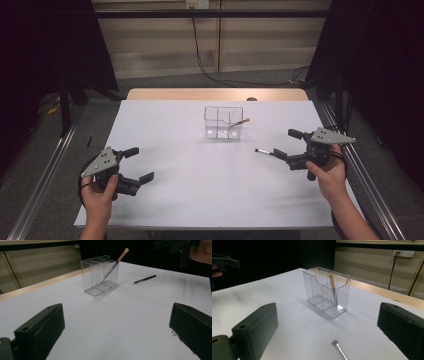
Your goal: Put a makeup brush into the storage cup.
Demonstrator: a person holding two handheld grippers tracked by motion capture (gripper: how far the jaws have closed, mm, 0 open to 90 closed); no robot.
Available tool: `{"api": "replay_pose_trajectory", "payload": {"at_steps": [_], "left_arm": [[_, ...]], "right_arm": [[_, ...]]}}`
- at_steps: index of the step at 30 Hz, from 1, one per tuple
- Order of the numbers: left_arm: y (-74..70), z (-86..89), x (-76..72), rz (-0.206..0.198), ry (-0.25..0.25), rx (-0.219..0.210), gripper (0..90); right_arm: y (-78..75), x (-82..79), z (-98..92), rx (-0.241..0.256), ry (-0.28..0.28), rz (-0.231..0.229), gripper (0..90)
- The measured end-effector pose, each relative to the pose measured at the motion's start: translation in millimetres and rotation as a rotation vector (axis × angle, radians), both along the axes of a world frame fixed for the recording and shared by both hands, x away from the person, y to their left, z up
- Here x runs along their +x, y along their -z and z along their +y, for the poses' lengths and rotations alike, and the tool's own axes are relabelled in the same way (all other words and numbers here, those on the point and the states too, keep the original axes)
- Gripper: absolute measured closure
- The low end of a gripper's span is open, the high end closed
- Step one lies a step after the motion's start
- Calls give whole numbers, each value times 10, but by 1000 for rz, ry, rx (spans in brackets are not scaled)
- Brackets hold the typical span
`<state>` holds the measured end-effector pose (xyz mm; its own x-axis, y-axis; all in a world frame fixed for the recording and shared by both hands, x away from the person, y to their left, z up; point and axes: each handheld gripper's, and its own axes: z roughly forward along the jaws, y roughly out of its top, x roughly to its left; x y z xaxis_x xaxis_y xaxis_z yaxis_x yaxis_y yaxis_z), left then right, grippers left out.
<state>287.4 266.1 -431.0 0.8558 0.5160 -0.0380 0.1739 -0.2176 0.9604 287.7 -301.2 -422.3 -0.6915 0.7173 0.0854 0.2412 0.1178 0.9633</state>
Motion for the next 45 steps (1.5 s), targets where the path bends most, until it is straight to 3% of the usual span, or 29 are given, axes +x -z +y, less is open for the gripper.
{"api": "replay_pose_trajectory", "payload": {"at_steps": [9,22,28,45], "left_arm": [[-3,-5,5,-5,0,6,0],[6,-15,18,-4,1,6,0],[8,-6,20,-2,-1,-4,0],[5,-7,19,-8,2,0,0]], "right_arm": [[65,-170,-128,-30,23,11,26],[118,-365,-353,-3,70,9,26],[166,-435,-402,-13,72,5,27],[215,-467,-433,-14,71,10,28]]}}
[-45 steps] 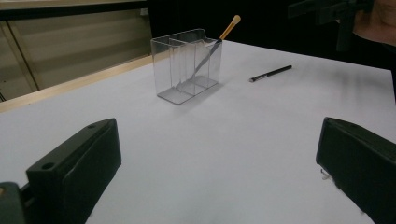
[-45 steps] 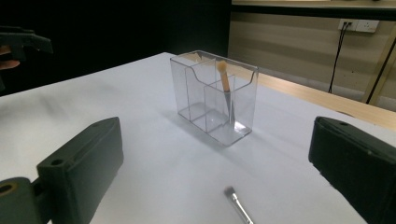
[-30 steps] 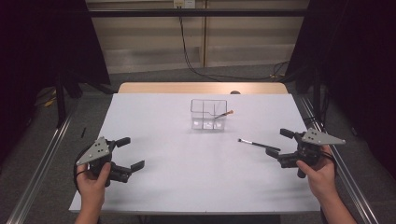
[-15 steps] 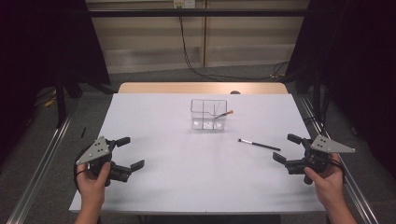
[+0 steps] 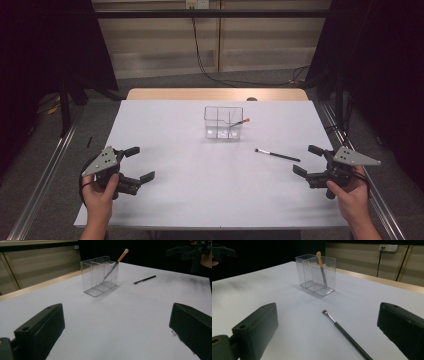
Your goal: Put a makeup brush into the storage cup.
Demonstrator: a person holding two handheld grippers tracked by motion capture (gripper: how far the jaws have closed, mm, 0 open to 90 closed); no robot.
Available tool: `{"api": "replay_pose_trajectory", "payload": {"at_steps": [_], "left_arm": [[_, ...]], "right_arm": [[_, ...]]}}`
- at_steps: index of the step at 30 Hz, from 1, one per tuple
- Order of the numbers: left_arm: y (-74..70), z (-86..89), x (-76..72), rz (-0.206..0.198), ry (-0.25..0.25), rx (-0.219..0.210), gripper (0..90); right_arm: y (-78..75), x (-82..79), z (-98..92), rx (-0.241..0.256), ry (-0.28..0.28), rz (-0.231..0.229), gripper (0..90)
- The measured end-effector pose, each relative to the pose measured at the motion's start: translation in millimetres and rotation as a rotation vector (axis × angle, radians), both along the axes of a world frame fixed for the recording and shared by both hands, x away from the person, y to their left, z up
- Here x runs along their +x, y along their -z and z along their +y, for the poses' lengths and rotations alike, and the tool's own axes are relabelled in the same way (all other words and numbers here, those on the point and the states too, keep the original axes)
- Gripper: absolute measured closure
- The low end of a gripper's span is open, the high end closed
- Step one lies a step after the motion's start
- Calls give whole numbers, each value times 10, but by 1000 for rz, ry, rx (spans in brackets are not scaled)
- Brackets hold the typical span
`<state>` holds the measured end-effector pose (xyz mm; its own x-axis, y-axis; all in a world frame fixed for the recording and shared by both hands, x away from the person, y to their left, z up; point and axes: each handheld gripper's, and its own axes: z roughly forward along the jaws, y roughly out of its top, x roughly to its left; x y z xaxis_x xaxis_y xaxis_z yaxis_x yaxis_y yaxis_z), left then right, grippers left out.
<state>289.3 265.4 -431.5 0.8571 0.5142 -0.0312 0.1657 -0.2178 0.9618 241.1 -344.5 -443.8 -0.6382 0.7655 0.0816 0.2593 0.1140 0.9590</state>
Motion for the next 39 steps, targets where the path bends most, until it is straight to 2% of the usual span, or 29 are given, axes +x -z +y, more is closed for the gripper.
{"api": "replay_pose_trajectory", "payload": {"at_steps": [10,11,12,17,27,39], "left_arm": [[-9,24,8,-2,-4,-4,0],[-12,29,10,-11,-9,0,0],[-13,25,6,-3,-9,-19,0],[-16,37,10,-3,-13,-19,0],[-14,29,24,-9,-10,-21,0],[-9,5,31,3,-4,-21,0]], "right_arm": [[-9,-5,-11,11,8,-4,29],[-11,-7,-8,10,7,-4,29],[-12,-7,-2,8,7,-4,28],[-24,3,18,3,2,-5,28],[-71,131,31,-5,13,-3,28],[-83,303,77,-7,19,4,29]]}}
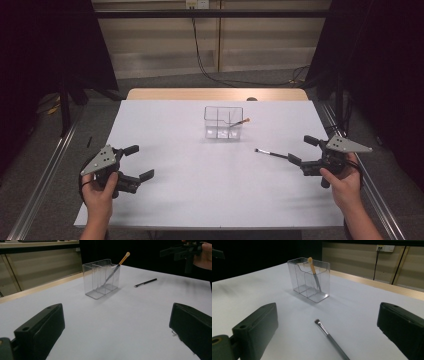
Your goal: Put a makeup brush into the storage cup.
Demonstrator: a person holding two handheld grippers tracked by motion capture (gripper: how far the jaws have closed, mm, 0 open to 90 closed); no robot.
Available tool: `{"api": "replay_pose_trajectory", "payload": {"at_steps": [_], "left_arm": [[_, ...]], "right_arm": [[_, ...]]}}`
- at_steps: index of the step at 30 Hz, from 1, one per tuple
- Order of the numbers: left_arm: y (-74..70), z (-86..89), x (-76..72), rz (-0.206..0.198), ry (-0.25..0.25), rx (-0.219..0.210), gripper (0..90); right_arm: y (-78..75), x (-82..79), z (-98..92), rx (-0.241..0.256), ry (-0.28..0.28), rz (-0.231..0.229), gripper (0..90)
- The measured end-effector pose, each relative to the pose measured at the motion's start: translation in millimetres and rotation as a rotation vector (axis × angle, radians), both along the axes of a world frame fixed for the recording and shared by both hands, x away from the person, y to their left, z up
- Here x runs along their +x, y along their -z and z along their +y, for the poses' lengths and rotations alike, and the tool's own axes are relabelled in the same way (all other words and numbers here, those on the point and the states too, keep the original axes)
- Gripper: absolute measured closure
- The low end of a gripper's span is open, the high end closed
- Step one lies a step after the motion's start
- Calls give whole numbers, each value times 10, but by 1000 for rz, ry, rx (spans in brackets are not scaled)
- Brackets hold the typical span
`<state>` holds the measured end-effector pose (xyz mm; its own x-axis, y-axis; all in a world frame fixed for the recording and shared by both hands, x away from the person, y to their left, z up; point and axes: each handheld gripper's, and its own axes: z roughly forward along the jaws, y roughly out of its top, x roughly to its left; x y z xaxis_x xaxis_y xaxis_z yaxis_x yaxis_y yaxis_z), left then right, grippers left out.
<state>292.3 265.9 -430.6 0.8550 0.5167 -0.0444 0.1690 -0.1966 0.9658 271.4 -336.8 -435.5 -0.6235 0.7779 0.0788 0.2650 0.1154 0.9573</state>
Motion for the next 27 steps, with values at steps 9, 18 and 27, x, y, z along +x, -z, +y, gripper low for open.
{"api": "replay_pose_trajectory", "payload": {"at_steps": [9,18,27], "left_arm": [[0,2,2,-2,-2,-3,0],[3,-5,2,2,-3,-9,0],[1,2,4,-2,-2,2,0]], "right_arm": [[-14,158,74,-2,-4,-2,30],[0,298,158,-2,-13,8,31],[-12,427,257,-8,-24,7,31]]}}
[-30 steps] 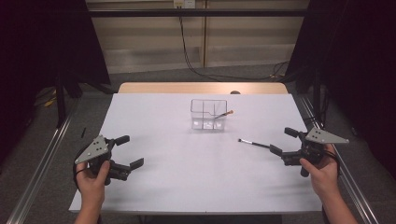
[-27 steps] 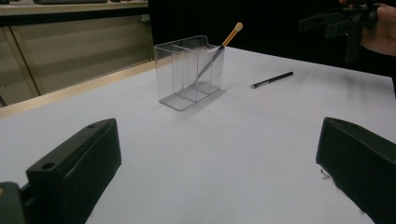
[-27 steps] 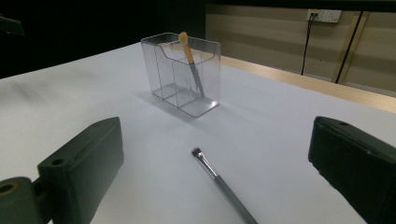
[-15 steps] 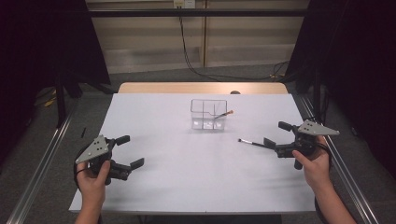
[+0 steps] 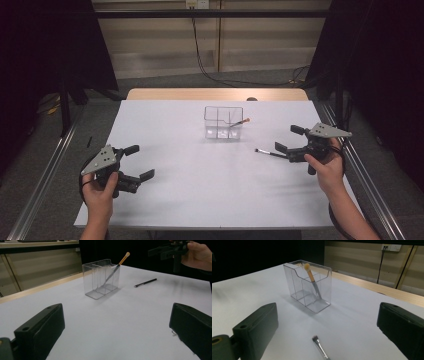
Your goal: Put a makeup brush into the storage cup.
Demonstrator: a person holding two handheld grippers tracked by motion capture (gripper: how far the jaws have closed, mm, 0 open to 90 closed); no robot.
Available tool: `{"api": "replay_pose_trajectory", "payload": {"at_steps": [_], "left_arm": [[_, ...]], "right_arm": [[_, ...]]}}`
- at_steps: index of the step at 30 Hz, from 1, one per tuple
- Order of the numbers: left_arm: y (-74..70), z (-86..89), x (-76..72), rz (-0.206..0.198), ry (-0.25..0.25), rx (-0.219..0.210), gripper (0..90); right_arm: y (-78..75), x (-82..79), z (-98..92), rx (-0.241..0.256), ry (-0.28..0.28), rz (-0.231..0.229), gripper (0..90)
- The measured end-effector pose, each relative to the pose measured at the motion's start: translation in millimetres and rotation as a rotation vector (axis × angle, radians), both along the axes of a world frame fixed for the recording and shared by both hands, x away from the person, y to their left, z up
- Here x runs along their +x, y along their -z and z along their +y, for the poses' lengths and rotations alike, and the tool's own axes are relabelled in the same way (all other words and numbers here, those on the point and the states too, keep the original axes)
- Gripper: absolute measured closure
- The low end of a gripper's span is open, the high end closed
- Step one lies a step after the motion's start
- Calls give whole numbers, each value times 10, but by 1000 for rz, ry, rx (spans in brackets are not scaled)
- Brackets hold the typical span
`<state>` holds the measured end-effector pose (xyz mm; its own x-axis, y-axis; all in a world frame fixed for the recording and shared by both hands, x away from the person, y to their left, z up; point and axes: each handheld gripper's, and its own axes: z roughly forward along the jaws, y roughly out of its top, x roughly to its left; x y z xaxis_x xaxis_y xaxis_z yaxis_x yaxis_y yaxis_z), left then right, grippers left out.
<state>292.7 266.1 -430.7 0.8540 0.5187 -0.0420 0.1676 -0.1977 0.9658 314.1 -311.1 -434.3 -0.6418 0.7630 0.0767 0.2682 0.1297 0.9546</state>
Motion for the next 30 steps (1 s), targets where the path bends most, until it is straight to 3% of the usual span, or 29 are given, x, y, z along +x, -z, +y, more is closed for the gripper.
{"api": "replay_pose_trajectory", "payload": {"at_steps": [18,30], "left_arm": [[5,9,1,-1,1,2,0],[8,12,3,2,2,8,0]], "right_arm": [[5,214,212,-2,-37,17,33],[32,311,251,-70,-66,72,35]]}}
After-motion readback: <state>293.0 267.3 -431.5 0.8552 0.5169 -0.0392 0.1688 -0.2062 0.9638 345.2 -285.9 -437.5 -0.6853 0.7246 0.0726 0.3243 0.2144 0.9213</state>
